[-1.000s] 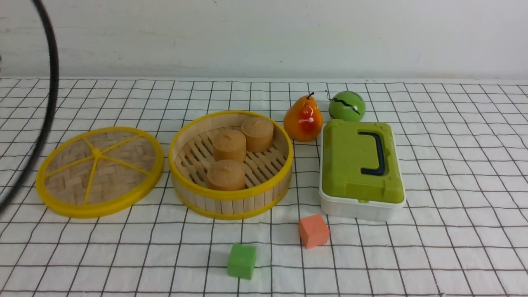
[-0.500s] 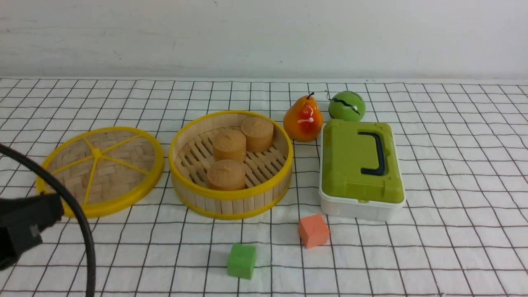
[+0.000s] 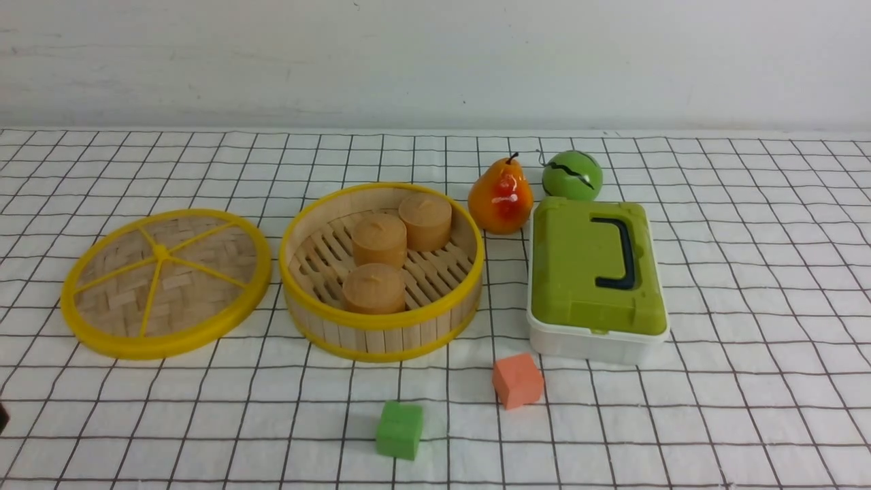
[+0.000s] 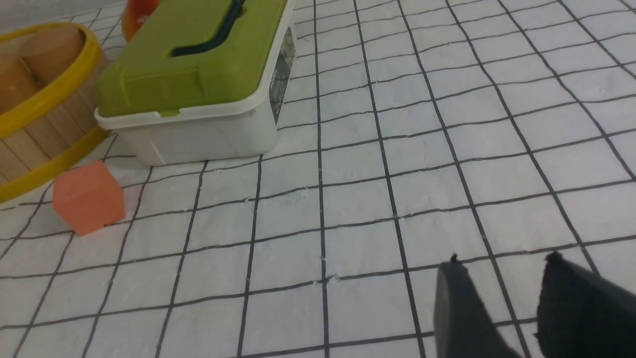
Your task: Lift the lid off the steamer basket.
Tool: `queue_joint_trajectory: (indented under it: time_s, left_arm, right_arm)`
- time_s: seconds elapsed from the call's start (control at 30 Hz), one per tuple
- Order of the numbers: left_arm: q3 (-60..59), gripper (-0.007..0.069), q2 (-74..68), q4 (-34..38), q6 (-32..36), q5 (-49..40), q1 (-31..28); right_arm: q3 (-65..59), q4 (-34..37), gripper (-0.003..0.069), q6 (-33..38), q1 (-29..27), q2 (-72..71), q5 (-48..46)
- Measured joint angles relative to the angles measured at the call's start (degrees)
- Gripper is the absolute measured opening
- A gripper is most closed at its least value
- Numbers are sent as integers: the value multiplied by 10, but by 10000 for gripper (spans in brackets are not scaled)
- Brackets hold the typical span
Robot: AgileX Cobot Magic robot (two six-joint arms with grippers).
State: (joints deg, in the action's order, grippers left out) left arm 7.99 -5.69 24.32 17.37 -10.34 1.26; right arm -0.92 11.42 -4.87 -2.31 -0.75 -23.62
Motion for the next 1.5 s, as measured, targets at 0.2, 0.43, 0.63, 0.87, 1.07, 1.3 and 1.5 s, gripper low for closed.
queue_joint_trajectory:
  time_s: [0.2, 0.43, 0.63, 0.87, 1.07, 1.3, 1.5]
  left_arm:
    - [-92, -13, 62, -155, -139, 16, 0]
    - [-97, -13, 62, -236, -226, -84, 0]
    - [-97, -13, 62, -232, -200, -111, 0]
    - [-97, -13, 62, -223, -186, -112, 0]
    - [-97, -13, 62, -222, -186, -112, 0]
    - [-97, -13, 62, -222, -185, -112, 0]
    - [-97, -13, 62, -222, -185, -112, 0]
  right_arm:
    - [0, 0, 240, 0, 0, 0, 0]
    - [0, 0, 240, 0, 0, 0, 0]
    - [0, 0, 240, 0, 0, 0, 0]
    - [0, 0, 240, 0, 0, 0, 0]
    - [0, 0, 240, 0, 0, 0, 0]
    - [0, 0, 240, 0, 0, 0, 0]
    - [0, 0, 240, 0, 0, 0, 0]
